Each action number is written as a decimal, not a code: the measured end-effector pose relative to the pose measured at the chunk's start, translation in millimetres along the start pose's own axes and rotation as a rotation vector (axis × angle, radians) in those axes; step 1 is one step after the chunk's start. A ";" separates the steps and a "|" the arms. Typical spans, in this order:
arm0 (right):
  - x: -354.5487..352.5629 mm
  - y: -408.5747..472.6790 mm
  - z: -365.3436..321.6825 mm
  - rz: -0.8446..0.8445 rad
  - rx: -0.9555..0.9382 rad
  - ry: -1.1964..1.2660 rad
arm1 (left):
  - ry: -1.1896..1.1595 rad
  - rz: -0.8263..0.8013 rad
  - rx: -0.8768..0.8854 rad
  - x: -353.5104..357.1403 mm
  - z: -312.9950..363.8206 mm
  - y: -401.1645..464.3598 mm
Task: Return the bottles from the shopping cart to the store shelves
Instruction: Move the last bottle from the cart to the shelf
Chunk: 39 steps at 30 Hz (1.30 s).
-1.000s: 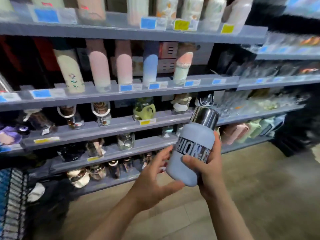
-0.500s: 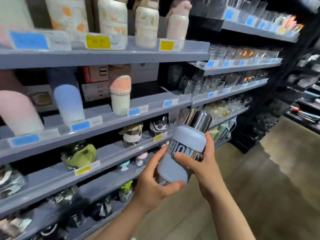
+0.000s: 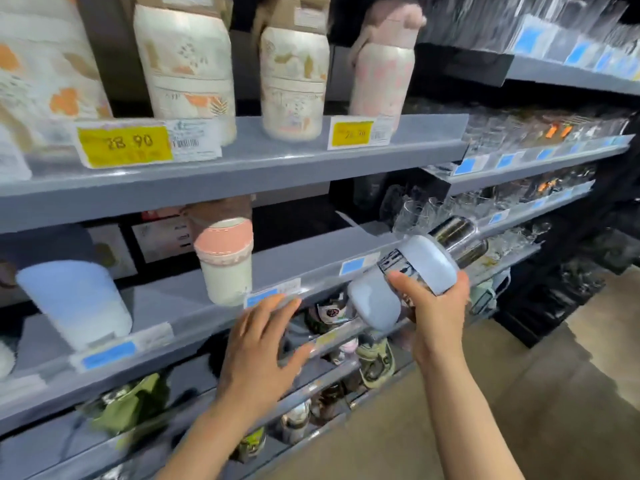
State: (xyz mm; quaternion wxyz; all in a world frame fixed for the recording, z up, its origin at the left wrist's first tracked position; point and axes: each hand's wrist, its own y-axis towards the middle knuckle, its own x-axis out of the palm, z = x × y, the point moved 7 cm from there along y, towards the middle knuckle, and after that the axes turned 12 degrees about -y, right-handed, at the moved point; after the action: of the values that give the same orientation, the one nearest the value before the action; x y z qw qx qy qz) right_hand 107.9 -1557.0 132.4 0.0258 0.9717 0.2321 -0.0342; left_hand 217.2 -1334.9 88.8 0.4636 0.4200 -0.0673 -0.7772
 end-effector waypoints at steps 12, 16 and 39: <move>78.0 113.5 -3.9 -0.028 -0.171 0.110 | 0.579 0.032 -0.131 38.3 -29.3 24.7; 94.4 137.5 5.3 -0.099 -0.194 0.046 | 0.609 0.090 -0.164 35.6 -29.8 25.7; 143.4 178.6 14.7 -0.856 -0.453 -0.429 | 0.584 0.335 -0.098 37.2 -28.0 29.2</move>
State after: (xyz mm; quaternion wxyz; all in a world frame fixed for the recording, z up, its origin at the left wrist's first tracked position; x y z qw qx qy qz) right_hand 315.6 -1652.6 112.7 0.2658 0.7312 0.5992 -0.1888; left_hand 248.6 -1372.2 63.4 0.6044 0.5852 0.0377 -0.5393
